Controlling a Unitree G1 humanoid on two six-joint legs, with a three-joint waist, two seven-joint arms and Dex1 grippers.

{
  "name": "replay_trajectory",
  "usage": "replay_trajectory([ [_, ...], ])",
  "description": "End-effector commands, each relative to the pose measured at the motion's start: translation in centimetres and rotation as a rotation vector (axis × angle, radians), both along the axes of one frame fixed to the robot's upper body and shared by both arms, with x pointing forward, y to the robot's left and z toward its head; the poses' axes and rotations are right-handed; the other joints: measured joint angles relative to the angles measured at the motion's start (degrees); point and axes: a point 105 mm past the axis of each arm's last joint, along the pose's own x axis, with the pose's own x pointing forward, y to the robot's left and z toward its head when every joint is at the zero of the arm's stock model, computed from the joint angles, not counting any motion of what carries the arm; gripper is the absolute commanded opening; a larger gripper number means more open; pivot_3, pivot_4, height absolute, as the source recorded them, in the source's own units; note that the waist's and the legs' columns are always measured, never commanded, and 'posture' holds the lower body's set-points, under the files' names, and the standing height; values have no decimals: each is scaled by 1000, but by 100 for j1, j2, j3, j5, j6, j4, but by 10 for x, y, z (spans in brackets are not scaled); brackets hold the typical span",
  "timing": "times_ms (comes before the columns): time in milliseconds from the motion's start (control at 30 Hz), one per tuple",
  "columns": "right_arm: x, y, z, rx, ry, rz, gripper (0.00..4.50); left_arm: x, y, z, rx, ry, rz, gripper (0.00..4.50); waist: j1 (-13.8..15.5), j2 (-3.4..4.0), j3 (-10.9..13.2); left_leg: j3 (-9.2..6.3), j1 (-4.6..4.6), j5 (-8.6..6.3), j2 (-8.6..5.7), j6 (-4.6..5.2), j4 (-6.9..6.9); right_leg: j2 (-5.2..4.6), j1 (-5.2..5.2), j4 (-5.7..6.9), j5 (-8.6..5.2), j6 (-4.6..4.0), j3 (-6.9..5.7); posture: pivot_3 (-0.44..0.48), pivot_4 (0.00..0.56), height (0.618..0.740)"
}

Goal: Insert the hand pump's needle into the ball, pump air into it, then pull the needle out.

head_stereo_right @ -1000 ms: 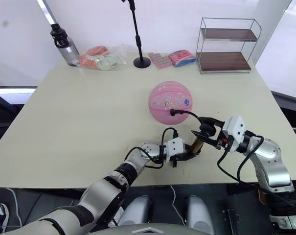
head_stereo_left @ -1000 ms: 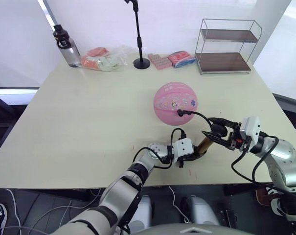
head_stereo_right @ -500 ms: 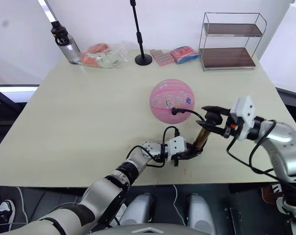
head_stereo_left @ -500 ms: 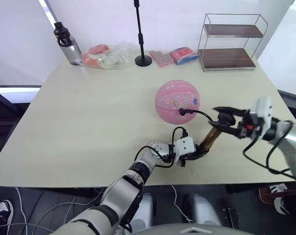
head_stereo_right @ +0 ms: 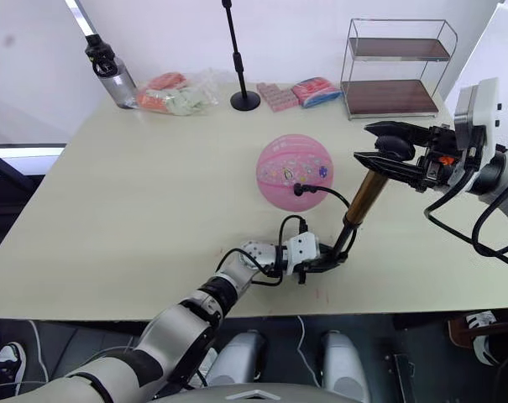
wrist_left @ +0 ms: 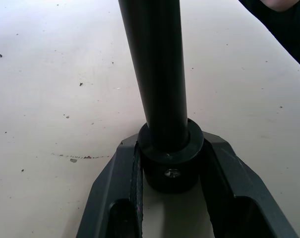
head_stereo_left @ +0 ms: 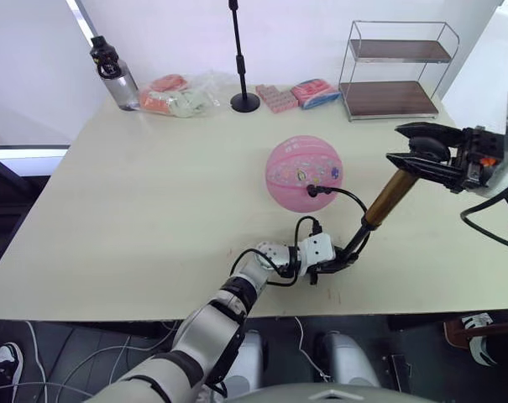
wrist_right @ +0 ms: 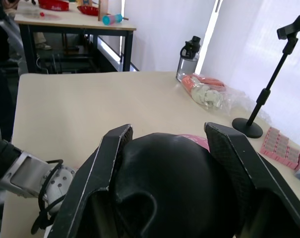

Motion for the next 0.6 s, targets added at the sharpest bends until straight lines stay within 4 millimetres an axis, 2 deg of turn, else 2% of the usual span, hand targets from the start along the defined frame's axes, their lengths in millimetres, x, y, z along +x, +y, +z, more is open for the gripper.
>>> replay_trajectory([
  [33,-11,-1,24,26,-148,-19,1830,-23,42,-61,219,182,49,1096,0,4,4,0,-1,0,-2,0,0,0,-1,0,1,2,1,0,150,740],
  [133,-6,2,1,2,-93,-29,1830,-23,41,-60,217,182,47,1096,-4,1,-1,-3,3,0,-3,0,-1,2,2,0,1,3,0,0,150,740],
  [300,5,10,-60,-96,-6,-44,1830,-22,40,-59,210,177,46,1096,-23,-27,-33,-3,17,-1,10,-1,-4,12,9,2,0,2,-1,0,150,740],
  [500,6,17,-111,-148,56,-36,1830,-19,40,-56,203,171,52,1096,-21,-39,-48,5,24,-1,39,-1,-3,15,13,3,-12,-19,-2,0,150,740],
  [533,7,18,-127,-185,71,-38,1830,-19,40,-55,200,170,52,1096,-20,-40,-49,5,25,-1,39,-1,-3,16,13,3,-12,-19,-2,0,150,740],
  [600,8,20,-147,-216,90,-49,1830,-18,39,-54,196,168,51,1096,-19,-47,-56,4,24,-1,39,-1,-3,16,13,3,-12,-19,-3,0,150,740],
])
